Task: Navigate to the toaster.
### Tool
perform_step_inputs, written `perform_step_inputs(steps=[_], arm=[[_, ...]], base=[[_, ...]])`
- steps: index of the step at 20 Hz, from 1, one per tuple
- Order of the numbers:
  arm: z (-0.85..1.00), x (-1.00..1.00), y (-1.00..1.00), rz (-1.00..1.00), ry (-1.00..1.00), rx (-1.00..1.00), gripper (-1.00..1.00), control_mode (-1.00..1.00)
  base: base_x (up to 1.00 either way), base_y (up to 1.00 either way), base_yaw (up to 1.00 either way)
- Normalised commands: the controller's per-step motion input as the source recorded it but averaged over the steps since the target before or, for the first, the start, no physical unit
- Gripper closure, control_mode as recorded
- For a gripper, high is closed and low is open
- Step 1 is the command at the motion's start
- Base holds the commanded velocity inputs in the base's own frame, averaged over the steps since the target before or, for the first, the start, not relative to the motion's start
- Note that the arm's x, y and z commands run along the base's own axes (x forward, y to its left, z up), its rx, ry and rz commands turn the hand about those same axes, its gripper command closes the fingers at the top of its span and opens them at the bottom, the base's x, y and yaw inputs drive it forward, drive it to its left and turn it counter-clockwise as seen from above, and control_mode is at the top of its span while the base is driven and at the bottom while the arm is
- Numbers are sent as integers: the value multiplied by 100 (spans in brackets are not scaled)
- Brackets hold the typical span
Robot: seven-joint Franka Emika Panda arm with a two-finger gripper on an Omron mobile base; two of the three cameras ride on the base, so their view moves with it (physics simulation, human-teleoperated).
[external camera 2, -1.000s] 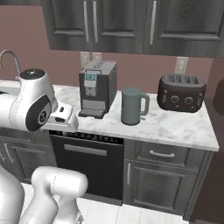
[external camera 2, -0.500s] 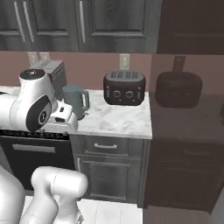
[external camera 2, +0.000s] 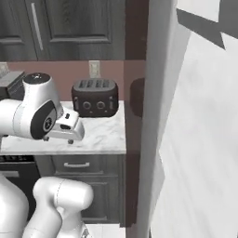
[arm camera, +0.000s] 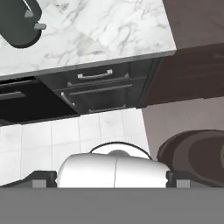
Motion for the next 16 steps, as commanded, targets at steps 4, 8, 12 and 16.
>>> perform_step_inputs(steps=[4, 8, 12, 16], arm=[[0, 0, 0, 0, 0, 0, -100, 100], [0, 0, 0, 0, 0, 0, -100, 100], [0, 0, 0, 0, 0, 0, -100, 100], [0, 0, 0, 0, 0, 0, -100, 100]], base=[[77, 5, -2], [61, 0, 6], [75, -18, 30], [87, -63, 55]])
